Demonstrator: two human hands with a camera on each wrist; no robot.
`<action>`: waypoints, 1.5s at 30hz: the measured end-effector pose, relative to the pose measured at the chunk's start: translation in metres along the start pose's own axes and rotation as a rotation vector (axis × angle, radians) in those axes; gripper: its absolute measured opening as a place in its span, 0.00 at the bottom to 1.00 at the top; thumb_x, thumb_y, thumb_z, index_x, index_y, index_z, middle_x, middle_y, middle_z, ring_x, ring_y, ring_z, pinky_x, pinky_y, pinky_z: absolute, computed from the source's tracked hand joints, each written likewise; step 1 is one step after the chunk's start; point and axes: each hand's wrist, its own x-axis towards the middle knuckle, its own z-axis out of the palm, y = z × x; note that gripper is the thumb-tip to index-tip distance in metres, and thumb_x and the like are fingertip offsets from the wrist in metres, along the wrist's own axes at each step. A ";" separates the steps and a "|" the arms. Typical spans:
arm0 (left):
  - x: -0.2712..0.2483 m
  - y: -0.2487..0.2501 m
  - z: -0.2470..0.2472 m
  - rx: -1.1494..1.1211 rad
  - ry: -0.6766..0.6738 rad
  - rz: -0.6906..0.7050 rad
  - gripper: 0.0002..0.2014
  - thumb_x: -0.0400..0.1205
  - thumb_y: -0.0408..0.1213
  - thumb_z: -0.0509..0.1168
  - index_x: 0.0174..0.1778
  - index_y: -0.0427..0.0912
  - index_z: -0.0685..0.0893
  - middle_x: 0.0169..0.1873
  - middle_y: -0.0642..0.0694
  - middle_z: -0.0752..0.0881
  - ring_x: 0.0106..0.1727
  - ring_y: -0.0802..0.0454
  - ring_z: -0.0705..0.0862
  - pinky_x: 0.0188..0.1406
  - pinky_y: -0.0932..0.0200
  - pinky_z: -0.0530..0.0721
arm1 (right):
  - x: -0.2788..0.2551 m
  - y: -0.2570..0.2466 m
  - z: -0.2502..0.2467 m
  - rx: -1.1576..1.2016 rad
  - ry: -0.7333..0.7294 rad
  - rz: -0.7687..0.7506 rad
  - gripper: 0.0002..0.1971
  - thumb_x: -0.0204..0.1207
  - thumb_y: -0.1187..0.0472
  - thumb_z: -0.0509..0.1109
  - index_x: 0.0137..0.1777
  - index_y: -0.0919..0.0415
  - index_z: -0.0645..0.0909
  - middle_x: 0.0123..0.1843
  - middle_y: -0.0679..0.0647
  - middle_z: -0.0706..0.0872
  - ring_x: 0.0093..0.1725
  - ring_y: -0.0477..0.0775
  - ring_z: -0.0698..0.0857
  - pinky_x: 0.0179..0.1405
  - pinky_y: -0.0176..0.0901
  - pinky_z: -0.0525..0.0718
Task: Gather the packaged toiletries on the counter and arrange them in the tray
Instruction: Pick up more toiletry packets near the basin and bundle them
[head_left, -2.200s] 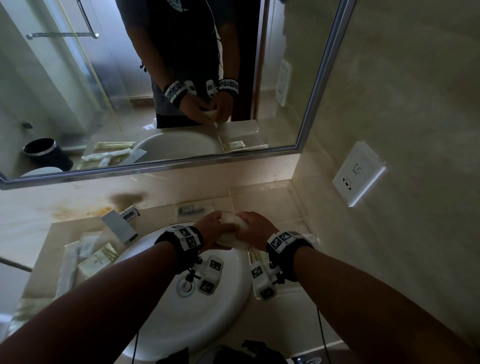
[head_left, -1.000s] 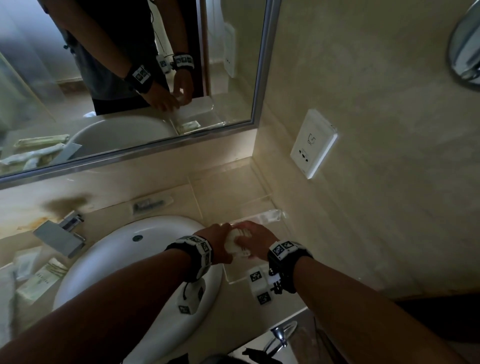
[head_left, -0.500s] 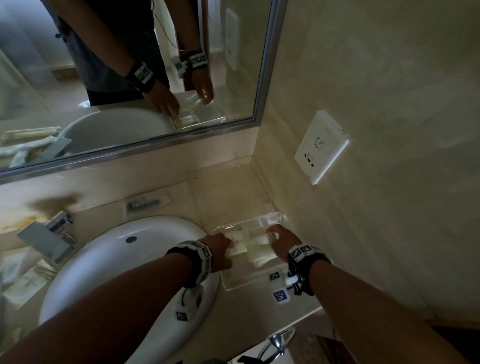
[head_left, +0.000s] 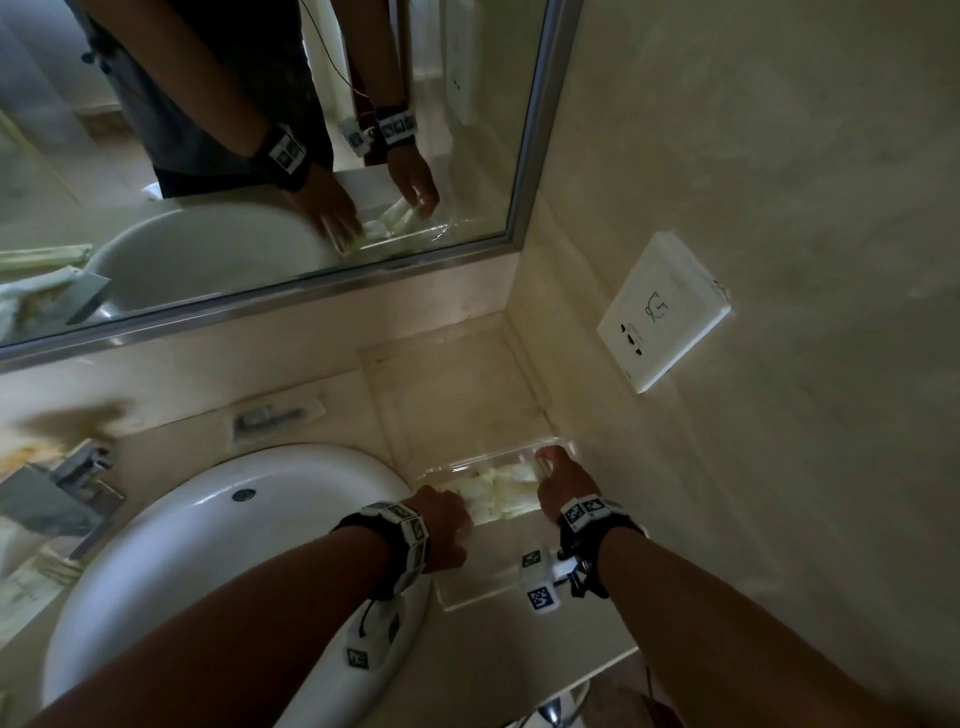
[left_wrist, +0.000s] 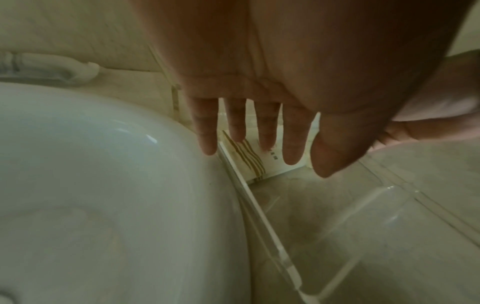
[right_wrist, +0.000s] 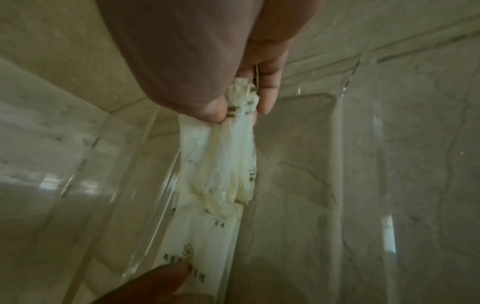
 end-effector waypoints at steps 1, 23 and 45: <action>0.001 -0.001 -0.001 0.008 -0.003 0.004 0.22 0.79 0.51 0.65 0.68 0.49 0.80 0.72 0.45 0.74 0.72 0.41 0.73 0.70 0.48 0.76 | 0.001 0.000 0.003 -0.010 0.008 -0.013 0.23 0.79 0.63 0.56 0.71 0.43 0.70 0.70 0.60 0.79 0.62 0.61 0.82 0.53 0.43 0.75; 0.022 -0.025 0.012 0.185 -0.053 0.023 0.34 0.79 0.56 0.63 0.82 0.56 0.64 0.85 0.49 0.52 0.83 0.40 0.58 0.81 0.44 0.63 | -0.023 -0.002 0.031 -0.370 0.095 -0.316 0.20 0.79 0.51 0.64 0.70 0.40 0.74 0.78 0.52 0.62 0.74 0.56 0.66 0.71 0.48 0.73; -0.014 -0.023 -0.011 0.134 0.029 -0.028 0.30 0.83 0.54 0.61 0.82 0.58 0.63 0.86 0.49 0.50 0.83 0.41 0.59 0.81 0.45 0.64 | -0.049 -0.015 0.023 -0.484 -0.015 -0.308 0.32 0.77 0.51 0.62 0.81 0.37 0.58 0.86 0.53 0.49 0.84 0.58 0.49 0.81 0.55 0.57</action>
